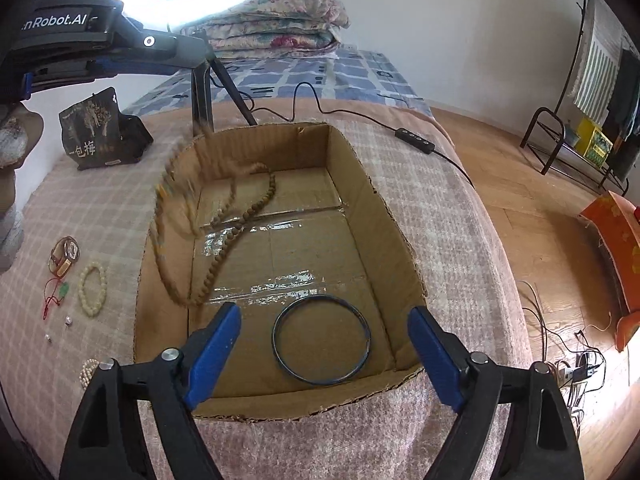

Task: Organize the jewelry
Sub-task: 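Carry both items to the cardboard box and open both tools to drop them, then move both tools back over the remaining jewelry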

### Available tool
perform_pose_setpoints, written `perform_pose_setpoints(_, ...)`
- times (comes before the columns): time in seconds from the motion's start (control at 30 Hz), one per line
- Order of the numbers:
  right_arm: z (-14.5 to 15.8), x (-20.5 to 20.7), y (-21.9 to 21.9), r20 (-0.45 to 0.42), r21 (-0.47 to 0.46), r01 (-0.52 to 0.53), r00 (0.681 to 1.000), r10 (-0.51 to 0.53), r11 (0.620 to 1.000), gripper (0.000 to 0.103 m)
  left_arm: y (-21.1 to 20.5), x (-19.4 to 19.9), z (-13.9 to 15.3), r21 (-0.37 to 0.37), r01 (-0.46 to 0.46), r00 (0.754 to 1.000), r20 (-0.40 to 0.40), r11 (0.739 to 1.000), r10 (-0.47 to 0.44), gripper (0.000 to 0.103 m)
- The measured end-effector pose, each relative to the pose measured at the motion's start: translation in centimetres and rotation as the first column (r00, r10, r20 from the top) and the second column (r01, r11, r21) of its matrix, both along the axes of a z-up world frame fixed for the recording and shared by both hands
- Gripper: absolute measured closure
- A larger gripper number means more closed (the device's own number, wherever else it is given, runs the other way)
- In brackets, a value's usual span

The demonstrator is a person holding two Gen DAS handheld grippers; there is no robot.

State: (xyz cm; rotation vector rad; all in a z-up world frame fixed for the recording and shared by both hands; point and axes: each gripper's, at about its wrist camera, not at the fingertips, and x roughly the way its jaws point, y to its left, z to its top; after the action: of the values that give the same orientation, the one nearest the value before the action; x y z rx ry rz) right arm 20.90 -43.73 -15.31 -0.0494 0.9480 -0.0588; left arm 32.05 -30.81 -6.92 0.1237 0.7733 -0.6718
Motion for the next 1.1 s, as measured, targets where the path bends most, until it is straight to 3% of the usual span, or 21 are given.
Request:
perform_pose_setpoints(0.27,1.4,-1.0,0.3,0.022,0.011,0.009,1.000,-0.009,1.000,0.014,1.7,-1.0,1.0,0.004,-0.023,1.000,0.019,1.000,0.023,0.060)
perform_pose_setpoints(0.57,3.6,-3.2,1.8,0.054,0.001,0.007,0.998,-0.007,1.000,0.011,6.2,-3.4,4.4,0.013,-0.070,0.992,0.101,0.997,0.068,0.060)
perform_pose_setpoints(0.93,6.6,-6.4,4.6,0.115,0.015,-0.034,0.993,0.032,0.999,0.005,16.7,-6.5,7.0,0.005,-0.186,0.967,0.177,0.983,0.182,0.060)
perform_pose_setpoints(1.1,7.4,-7.5,6.4,0.132,0.015,-0.077,0.988,0.074,0.997,0.005,22.4,-7.6,7.1,0.024,-0.247,0.956,0.169,0.969,0.239,0.060)
